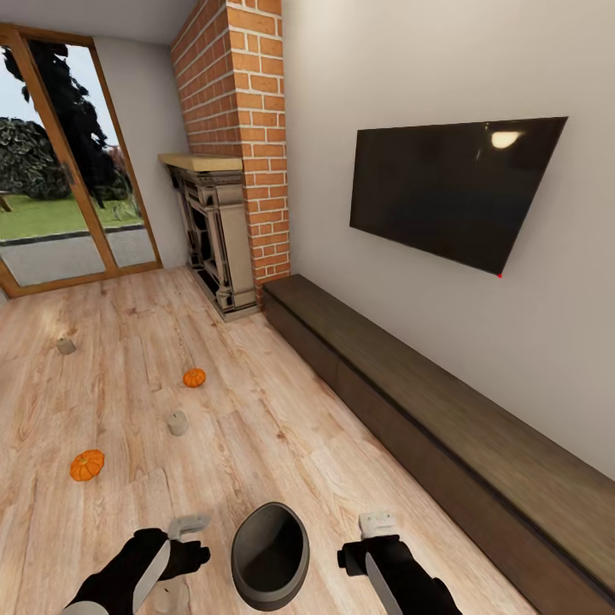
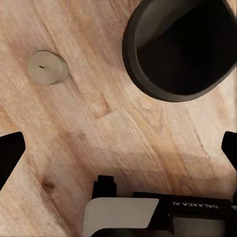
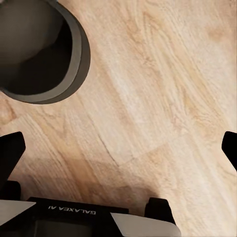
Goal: Place each of the two pumpkins and all three candles from the living room inside a cabinet in the living room (use any cabinet), then make sure every cabinet is closed, and position the cauldron so it is next to a table in the living room.
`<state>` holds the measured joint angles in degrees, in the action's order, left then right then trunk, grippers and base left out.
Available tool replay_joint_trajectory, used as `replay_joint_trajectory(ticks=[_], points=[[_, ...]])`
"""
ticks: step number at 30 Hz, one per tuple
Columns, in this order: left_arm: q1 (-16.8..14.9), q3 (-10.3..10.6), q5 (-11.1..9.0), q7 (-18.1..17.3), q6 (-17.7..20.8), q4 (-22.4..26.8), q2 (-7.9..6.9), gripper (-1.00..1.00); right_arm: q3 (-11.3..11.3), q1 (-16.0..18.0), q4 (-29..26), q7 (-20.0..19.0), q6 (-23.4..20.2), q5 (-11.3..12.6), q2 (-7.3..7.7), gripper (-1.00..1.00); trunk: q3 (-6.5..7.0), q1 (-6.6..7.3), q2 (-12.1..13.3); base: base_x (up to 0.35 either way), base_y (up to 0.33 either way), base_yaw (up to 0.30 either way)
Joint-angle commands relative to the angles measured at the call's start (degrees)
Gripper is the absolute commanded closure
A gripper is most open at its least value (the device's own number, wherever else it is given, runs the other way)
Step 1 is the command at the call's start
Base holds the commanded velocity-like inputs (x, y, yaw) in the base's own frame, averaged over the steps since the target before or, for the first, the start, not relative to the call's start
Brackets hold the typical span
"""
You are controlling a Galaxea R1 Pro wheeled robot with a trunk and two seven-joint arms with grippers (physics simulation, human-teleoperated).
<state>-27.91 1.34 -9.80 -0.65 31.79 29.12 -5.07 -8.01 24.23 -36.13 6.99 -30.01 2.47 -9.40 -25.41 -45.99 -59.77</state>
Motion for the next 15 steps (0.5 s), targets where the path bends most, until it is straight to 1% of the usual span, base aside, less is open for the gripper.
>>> replay_joint_trajectory(ticks=[1, 5, 7, 10, 12, 15], points=[[0.0, 0.1, -0.4, 0.0, 0.1, 0.0, 0.01, -1.00, -0.2, 0.0, -0.1, 0.4, -0.1, 0.3, 0.05, -1.00, -0.06, 0.00, 0.0, 0.000, 0.000, 0.000], [0.0, 0.3, -0.3, -0.1, -0.2, -0.2, 0.28, -1.00, -0.3, 0.0, -0.1, 0.4, 0.1, 0.3, 0.02, -1.00, -0.06, 0.00, 0.0, 0.000, 0.000, 0.000], [0.0, 0.3, -0.3, -0.1, -0.6, -0.4, 1.25, -1.00, -0.3, 0.0, 0.0, 0.3, 0.2, 0.3, 0.00, -1.00, -0.06, 0.00, 0.0, 0.000, 0.000, 0.000], [0.1, 0.4, -0.2, -0.1, -1.8, -0.4, 1.80, -1.00, -0.3, 0.0, 0.0, 0.3, 0.4, 0.3, 0.01, -1.00, -0.06, 0.00, 0.0, 0.000, 0.000, 0.006], [0.1, 0.4, -0.2, -0.1, -2.2, -0.5, 1.91, -1.00, -0.3, -0.1, 0.1, 0.3, 0.5, 0.3, 0.00, -1.00, -0.06, 0.00, 0.0, 0.000, 0.000, 0.136], [0.1, 0.4, -0.2, -0.1, -2.4, -0.5, 2.01, -1.00, -0.3, -0.1, 0.1, 0.2, 0.5, 0.3, 0.02, -1.00, -0.06, 0.00, 0.0, 0.000, 0.000, 0.239]])
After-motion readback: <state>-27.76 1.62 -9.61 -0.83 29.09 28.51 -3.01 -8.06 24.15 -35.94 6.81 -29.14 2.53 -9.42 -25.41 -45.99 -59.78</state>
